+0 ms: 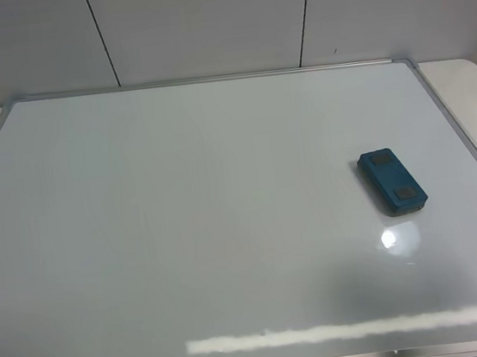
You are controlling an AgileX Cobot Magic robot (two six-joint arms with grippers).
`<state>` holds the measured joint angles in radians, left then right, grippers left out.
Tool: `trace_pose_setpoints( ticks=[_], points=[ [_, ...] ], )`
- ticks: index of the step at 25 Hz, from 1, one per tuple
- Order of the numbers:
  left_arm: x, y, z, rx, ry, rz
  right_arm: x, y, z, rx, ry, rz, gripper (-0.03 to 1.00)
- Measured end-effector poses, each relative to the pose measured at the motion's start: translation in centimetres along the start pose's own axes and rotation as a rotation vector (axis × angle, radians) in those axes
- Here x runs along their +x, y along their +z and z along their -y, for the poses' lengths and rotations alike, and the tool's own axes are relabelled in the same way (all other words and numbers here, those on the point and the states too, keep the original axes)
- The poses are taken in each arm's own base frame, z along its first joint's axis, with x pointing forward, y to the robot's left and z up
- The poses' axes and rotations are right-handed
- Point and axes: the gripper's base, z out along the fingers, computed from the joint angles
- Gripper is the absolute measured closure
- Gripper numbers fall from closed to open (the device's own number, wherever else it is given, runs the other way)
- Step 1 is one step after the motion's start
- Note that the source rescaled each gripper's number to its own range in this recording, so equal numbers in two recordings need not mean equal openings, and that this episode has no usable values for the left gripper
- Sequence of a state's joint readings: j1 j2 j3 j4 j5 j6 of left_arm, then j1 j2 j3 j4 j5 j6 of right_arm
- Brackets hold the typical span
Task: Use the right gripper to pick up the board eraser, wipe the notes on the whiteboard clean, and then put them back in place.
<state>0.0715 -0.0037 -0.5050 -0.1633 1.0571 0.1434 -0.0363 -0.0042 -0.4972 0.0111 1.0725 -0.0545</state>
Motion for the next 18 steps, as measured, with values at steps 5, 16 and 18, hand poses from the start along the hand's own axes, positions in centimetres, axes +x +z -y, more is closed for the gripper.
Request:
trace_pose_setpoints(
  ticks=[5,16,18],
  points=[
    [0.00,0.00,0.00,0.000,0.000,0.000,0.00,0.01,0.03,0.004,0.003,0.000,-0.03],
    [0.00,0.00,0.00,0.000,0.000,0.000,0.00,0.01,0.09,0.010,0.006,0.000,-0.03],
    [0.00,0.00,0.00,0.000,0.000,0.000,0.00,0.01,0.09,0.010,0.006,0.000,-0.03]
  ],
)
